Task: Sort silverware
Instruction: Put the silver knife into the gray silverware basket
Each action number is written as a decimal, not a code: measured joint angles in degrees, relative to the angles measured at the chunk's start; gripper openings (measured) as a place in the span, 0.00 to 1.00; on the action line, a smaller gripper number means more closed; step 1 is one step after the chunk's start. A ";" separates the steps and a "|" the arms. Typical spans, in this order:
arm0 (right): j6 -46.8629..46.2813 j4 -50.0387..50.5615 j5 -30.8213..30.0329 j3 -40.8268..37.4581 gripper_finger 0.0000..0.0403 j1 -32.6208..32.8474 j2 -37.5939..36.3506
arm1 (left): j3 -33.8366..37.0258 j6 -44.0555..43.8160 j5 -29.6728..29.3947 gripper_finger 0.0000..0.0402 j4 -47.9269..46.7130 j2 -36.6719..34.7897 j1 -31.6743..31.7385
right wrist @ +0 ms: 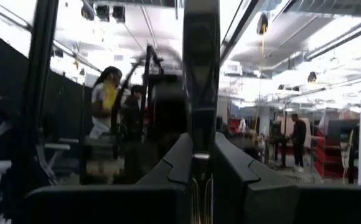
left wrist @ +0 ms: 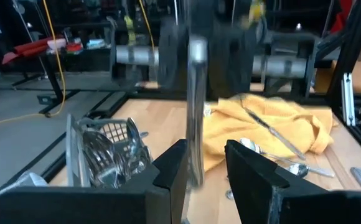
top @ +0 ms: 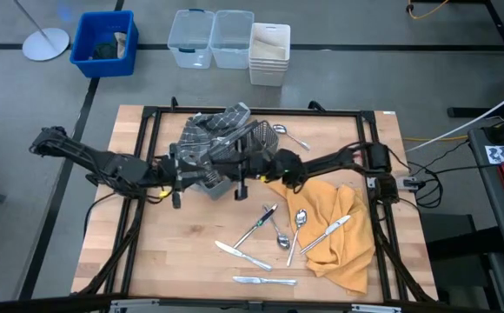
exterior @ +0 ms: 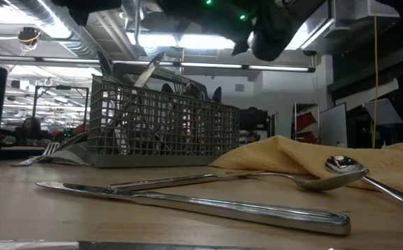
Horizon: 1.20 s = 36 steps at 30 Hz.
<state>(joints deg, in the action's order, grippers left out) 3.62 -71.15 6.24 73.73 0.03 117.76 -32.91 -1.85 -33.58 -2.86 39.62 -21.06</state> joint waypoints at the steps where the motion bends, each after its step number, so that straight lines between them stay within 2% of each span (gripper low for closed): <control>1: -0.02 0.31 0.17 0.90 0.11 0.00 0.97 | 0.00 0.57 -0.01 0.25 -0.05 -0.74 -0.02; 9: -0.09 0.75 0.46 4.24 0.11 0.02 6.84 | 0.00 0.99 0.00 0.25 -1.14 -6.88 -0.04; 16: -0.08 1.43 0.46 4.63 0.11 0.02 8.98 | 0.00 0.31 0.00 0.25 -5.14 -10.70 -0.04; 28: 3.08 9.37 0.35 4.79 0.11 0.04 8.61 | 0.00 0.21 0.02 0.25 -6.97 -11.13 -0.04; 36: 4.21 8.53 -1.23 4.73 0.11 0.04 8.69 | 0.00 0.14 0.02 0.25 -7.36 -11.13 -0.04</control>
<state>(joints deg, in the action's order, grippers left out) 7.83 -62.63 5.01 78.47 0.08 126.45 -32.91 -1.72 -33.56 -10.22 28.49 -21.10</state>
